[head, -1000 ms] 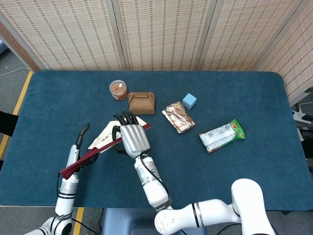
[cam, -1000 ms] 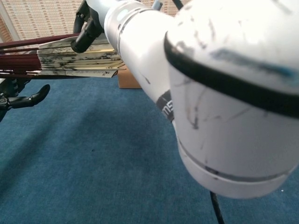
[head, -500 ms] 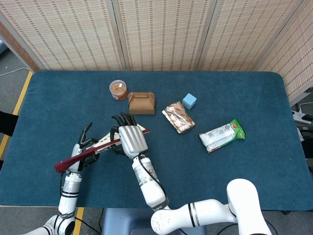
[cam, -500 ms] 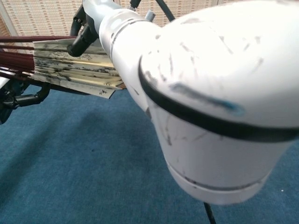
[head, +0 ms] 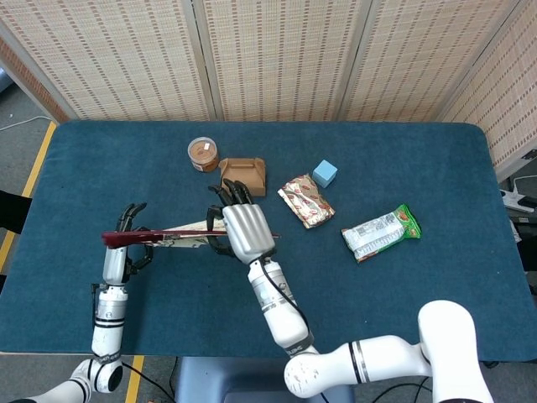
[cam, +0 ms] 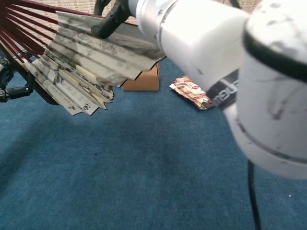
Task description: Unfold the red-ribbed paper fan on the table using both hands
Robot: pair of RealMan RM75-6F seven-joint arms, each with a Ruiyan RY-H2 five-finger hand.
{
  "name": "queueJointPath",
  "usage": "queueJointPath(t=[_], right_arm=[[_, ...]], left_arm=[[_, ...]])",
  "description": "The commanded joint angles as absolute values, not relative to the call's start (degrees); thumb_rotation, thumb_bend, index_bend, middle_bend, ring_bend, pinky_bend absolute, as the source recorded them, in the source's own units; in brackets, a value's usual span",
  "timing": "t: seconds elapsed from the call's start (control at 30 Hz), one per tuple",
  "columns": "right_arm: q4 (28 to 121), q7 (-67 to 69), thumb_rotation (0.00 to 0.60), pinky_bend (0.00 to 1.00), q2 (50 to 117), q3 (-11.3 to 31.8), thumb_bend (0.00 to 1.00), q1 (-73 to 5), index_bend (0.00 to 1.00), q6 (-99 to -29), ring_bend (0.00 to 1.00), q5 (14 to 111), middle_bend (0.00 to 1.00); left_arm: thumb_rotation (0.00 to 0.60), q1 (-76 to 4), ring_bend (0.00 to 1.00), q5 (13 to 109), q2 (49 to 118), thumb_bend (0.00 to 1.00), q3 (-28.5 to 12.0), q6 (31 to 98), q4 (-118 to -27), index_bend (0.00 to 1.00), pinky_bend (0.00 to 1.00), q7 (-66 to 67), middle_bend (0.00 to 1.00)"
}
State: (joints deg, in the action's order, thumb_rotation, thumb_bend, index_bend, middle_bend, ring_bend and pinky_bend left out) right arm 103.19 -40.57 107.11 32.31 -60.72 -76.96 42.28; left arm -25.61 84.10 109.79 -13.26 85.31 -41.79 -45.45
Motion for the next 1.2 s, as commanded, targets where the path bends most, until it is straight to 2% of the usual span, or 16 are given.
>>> queueJointPath(t=[0.03,0.17,0.37,0.67,0.93,1.2], right_arm=[[106.4,-39.5,0.6,0.0,102.7,30.5,0.65,-57.9,0.74,-76.3,0.0,43.9,0.14],[108.6,-38.2,0.6,0.0,98.0,28.5,0.65,-55.4,0.74,-75.4,0.0,46.0,0.13],[111.3,-35.6,0.6,0.0,91.4,24.1,0.65,-51.6,0.74,-74.7,0.0,52.4,0.14],[112.2,-31.9,0.6,0.0,85.1,18.4,0.65,-46.9,0.74,-74.5,0.0,60.2,0.14],[107.6,-24.5,0.6,0.0,84.1,11.1,0.65,-41.3,0.74,-75.4,0.0,67.8,0.14],[97.5,-15.4,0.6,0.0,89.4,5.7,0.65,-35.5,0.73,-80.8,0.0,78.0,0.15]], left_arm=[[0.6,-26.8,0.0,82.9,109.6,0.68,-14.4,84.0,-37.6,0.74,0.01,-45.8,0.11],[0.6,-27.0,0.0,82.4,109.5,0.66,-14.3,83.1,-33.9,0.7,0.01,-46.5,0.11],[0.6,-26.6,0.0,82.1,110.4,0.63,-13.2,81.9,-29.1,0.51,0.0,-47.5,0.06],[0.6,-26.4,0.0,82.1,111.7,0.61,-12.2,81.9,-25.5,0.39,0.0,-48.5,0.04],[0.6,-25.0,0.0,81.7,111.7,0.6,-11.4,81.6,-22.8,0.35,0.0,-49.2,0.03],[0.6,-21.8,0.0,84.0,112.8,0.6,-7.7,83.8,-19.5,0.23,0.0,-48.2,0.01]])
